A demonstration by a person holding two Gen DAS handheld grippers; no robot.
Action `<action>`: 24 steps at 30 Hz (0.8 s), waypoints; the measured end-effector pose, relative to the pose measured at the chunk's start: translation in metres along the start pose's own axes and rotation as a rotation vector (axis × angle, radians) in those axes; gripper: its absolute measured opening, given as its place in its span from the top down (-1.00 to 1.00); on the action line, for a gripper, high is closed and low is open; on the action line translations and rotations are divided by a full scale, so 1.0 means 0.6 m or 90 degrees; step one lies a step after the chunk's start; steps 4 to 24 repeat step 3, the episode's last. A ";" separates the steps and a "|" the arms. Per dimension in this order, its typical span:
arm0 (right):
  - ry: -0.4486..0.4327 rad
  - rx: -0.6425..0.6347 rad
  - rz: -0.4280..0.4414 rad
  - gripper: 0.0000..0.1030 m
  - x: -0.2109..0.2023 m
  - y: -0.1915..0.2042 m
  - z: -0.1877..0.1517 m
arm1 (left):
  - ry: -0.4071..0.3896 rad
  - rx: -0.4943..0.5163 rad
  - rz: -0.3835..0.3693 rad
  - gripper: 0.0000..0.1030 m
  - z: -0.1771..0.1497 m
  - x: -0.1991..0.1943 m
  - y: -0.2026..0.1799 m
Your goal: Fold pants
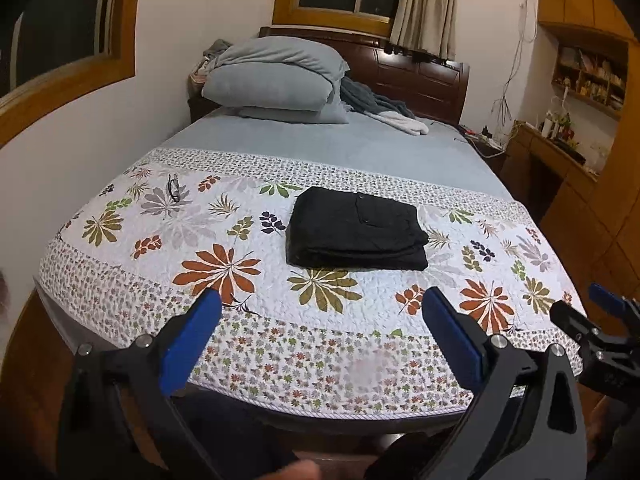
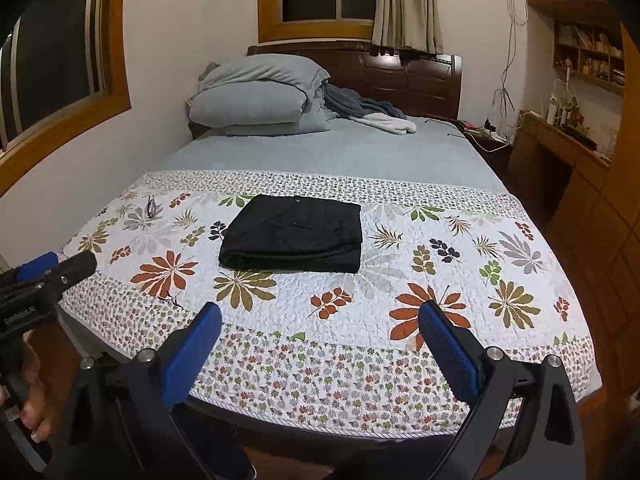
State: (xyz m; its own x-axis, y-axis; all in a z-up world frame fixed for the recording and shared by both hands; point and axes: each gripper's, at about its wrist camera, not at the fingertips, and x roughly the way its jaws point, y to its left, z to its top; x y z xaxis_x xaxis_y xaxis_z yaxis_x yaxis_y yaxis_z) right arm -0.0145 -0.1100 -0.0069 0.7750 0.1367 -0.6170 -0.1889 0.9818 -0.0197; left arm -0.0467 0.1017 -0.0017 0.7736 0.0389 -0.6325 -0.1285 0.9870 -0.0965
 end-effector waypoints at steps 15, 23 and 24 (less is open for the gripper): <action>0.000 -0.001 -0.001 -0.93 0.000 0.001 0.000 | -0.001 0.008 0.007 -0.94 -0.001 -0.001 -0.002; 0.000 -0.001 -0.001 -0.93 0.000 0.001 0.000 | -0.001 0.008 0.007 -0.94 -0.001 -0.001 -0.002; 0.000 -0.001 -0.001 -0.93 0.000 0.001 0.000 | -0.001 0.008 0.007 -0.94 -0.001 -0.001 -0.002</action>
